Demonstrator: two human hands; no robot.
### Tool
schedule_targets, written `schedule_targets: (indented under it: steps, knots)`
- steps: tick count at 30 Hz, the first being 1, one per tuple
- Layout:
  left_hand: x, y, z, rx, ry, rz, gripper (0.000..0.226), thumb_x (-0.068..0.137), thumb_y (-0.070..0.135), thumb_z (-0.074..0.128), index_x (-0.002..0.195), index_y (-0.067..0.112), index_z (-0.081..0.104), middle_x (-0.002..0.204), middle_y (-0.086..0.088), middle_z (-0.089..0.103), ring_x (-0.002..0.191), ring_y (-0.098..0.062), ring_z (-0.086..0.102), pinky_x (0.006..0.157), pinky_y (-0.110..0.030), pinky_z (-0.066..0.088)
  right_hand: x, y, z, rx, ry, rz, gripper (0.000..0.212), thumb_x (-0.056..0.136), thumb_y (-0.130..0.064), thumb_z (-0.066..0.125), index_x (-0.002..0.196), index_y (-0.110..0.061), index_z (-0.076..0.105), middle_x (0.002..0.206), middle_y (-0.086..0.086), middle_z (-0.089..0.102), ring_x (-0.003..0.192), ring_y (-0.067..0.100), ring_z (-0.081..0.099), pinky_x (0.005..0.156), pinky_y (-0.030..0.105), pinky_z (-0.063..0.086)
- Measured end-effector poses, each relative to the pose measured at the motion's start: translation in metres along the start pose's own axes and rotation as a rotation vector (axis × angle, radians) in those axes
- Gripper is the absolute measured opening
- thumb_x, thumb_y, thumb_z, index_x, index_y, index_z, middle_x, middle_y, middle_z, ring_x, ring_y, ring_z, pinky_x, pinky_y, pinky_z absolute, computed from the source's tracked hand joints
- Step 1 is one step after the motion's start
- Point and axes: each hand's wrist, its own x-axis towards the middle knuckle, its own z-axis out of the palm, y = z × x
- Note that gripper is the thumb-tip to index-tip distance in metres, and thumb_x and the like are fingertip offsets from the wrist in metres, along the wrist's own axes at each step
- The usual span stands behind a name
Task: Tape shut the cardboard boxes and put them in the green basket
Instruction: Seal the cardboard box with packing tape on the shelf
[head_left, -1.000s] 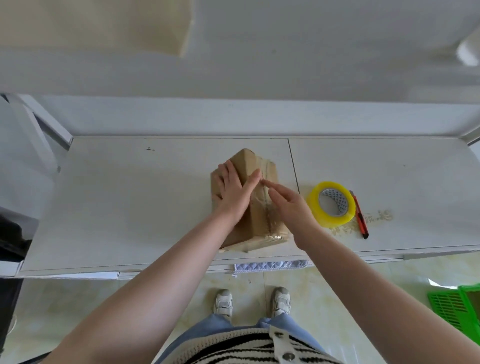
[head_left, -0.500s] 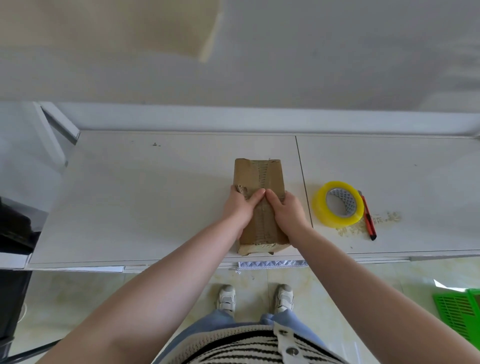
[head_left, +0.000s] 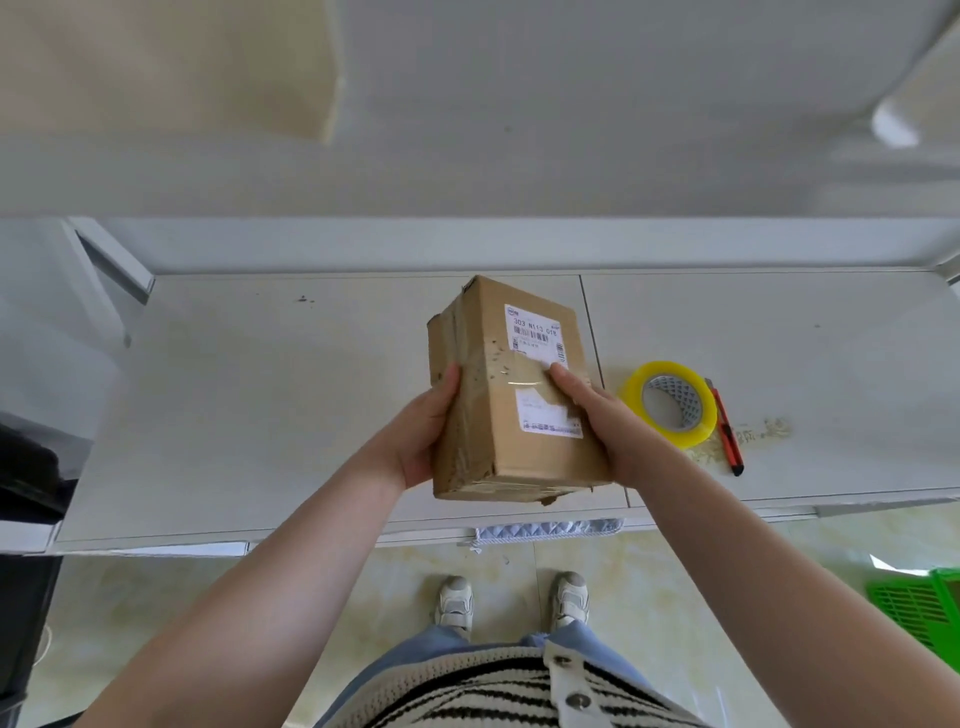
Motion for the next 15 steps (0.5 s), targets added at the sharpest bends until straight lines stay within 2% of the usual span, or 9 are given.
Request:
schedule_targets:
  steps: [2,5,7,8,9,11,13,15]
  knots:
    - [-0.001,0.004,0.003,0.042,0.072,0.040,0.068,0.092,0.061,0.041,0.141,0.014,0.050,0.135,-0.013,0.060,0.124,-0.032,0.057,0.101,-0.047,0.050,-0.003,-0.003,0.003,0.075,-0.048,0.000,0.066,0.065,-0.054,0.079,0.118,-0.019,0.065,0.104,0.006,0.075,0.084,0.021,0.074,0.066,0.033,0.058]
    - [-0.003,0.019,0.011,0.186,0.318,0.189,0.057,0.098,0.052,0.045,0.143,0.017,0.047,0.135,-0.003,0.060,0.119,-0.020,0.059,0.097,-0.038,0.048,-0.004,-0.004,0.008,0.125,0.031,-0.144,0.062,0.071,-0.044,0.078,0.123,-0.017,0.061,0.104,0.007,0.075,0.088,0.024,0.073,0.066,0.035,0.059]
    - [-0.009,0.027,0.023,0.240,0.282,0.180,0.071,0.087,0.069,0.042,0.144,0.028,0.045,0.144,0.008,0.051,0.133,-0.011,0.046,0.111,-0.040,0.036,-0.006,-0.003,0.013,0.112,0.107,-0.222,0.054,0.078,-0.038,0.077,0.124,-0.018,0.058,0.103,0.006,0.075,0.089,0.025,0.073,0.067,0.038,0.060]
    - [-0.012,0.029,0.033,0.271,0.207,0.147,0.076,0.081,0.075,0.044,0.143,0.031,0.046,0.142,0.008,0.053,0.132,-0.012,0.049,0.111,-0.042,0.038,-0.007,-0.002,0.015,0.101,0.140,-0.253,0.049,0.081,-0.035,0.076,0.124,-0.019,0.058,0.101,0.005,0.075,0.089,0.024,0.074,0.068,0.038,0.060]
    - [-0.014,0.028,0.044,0.325,0.181,0.130,0.073,0.079,0.074,0.049,0.137,0.032,0.051,0.133,0.004,0.062,0.122,-0.015,0.059,0.103,-0.043,0.047,-0.009,0.000,0.018,0.098,0.166,-0.279,0.045,0.083,-0.033,0.075,0.123,-0.019,0.058,0.101,0.004,0.075,0.088,0.023,0.074,0.069,0.037,0.060]
    - [-0.013,0.023,0.062,0.468,0.298,0.214,0.051,0.086,0.058,0.060,0.124,0.025,0.059,0.112,0.000,0.072,0.102,-0.019,0.069,0.082,-0.035,0.056,-0.016,0.006,0.022,0.106,0.216,-0.338,0.040,0.084,-0.030,0.075,0.119,-0.021,0.059,0.100,0.002,0.076,0.088,0.021,0.073,0.072,0.036,0.061]
    - [-0.008,0.018,0.075,0.572,0.435,0.317,0.037,0.092,0.044,0.061,0.118,0.017,0.061,0.107,0.001,0.071,0.097,-0.017,0.068,0.074,-0.026,0.052,-0.026,0.013,0.018,0.116,0.279,-0.385,0.035,0.084,-0.029,0.075,0.116,-0.025,0.060,0.099,-0.001,0.075,0.089,0.018,0.073,0.073,0.034,0.061]
    - [-0.003,0.011,0.090,0.620,0.417,0.321,0.034,0.093,0.041,0.061,0.116,0.016,0.062,0.106,0.002,0.070,0.096,-0.015,0.066,0.074,-0.025,0.051,-0.040,0.018,0.007,0.159,0.328,-0.401,0.036,0.084,-0.029,0.075,0.117,-0.026,0.060,0.100,-0.001,0.075,0.089,0.017,0.073,0.072,0.032,0.061]
